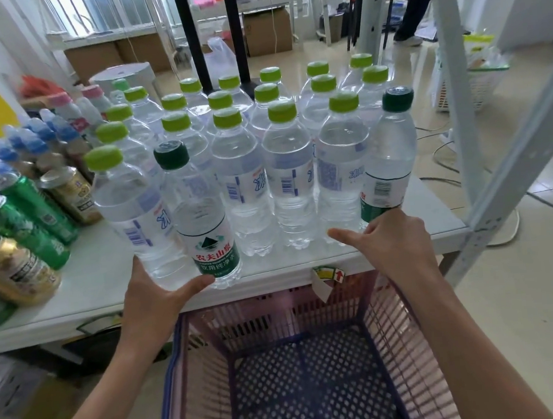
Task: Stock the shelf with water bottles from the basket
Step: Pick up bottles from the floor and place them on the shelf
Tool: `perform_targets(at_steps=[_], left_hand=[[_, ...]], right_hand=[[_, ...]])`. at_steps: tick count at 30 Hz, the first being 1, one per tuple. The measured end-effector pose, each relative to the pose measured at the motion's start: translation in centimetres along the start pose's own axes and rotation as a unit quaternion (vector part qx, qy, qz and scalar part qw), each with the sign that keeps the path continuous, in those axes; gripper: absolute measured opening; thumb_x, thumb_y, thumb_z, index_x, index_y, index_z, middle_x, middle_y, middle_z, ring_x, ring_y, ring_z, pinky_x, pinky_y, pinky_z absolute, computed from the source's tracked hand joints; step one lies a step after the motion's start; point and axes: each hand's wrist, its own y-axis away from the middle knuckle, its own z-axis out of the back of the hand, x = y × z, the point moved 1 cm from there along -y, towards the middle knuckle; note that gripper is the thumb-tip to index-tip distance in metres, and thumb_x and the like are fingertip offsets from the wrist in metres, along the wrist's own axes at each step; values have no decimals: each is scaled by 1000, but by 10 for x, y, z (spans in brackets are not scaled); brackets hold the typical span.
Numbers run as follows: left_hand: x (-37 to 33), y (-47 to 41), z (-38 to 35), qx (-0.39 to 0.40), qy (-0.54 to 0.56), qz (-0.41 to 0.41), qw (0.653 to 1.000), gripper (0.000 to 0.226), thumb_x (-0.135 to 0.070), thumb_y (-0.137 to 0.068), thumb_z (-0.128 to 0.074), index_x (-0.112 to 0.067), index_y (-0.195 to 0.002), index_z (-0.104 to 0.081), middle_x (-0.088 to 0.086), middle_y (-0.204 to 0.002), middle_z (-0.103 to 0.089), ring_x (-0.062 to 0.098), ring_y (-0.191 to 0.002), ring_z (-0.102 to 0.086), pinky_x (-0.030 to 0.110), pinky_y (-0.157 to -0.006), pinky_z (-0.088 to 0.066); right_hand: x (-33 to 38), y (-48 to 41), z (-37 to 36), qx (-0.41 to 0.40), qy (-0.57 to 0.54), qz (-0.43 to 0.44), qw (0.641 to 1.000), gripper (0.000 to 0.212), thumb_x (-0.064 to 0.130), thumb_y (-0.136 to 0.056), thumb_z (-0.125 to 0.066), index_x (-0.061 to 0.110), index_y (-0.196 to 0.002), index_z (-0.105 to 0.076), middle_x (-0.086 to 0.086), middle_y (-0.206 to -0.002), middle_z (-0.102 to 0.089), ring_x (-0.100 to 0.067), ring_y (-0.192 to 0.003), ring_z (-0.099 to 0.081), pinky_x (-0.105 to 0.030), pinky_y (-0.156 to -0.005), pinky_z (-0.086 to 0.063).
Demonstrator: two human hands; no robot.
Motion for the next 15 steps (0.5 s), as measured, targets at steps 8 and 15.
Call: perform_targets(at_steps=[8, 15], left_hand=[[2, -1, 6, 14, -1, -7, 1000, 111, -61, -49, -91, -20, -143, -47, -4, -135, -61, 16, -124, -56, 35, -103, -45], [5, -2, 2, 17, 19, -4, 1000, 103, -50, -50, -90, -21, -140, -47, -7, -128, -62, 13, -116, -59, 27, -93, -46]], right_hand=[[2, 5, 2, 1, -6, 17, 1000, 79, 78, -71, -70, -1, -62, -69, -5, -54, -64, -18, -53, -63, -29, -64, -50], [5, 8, 3, -6, -10, 20, 1000, 79, 76, -73, -70, -3, -73, -75, -8, -62, -69, -20, -59, -66, -34, -72, -55]])
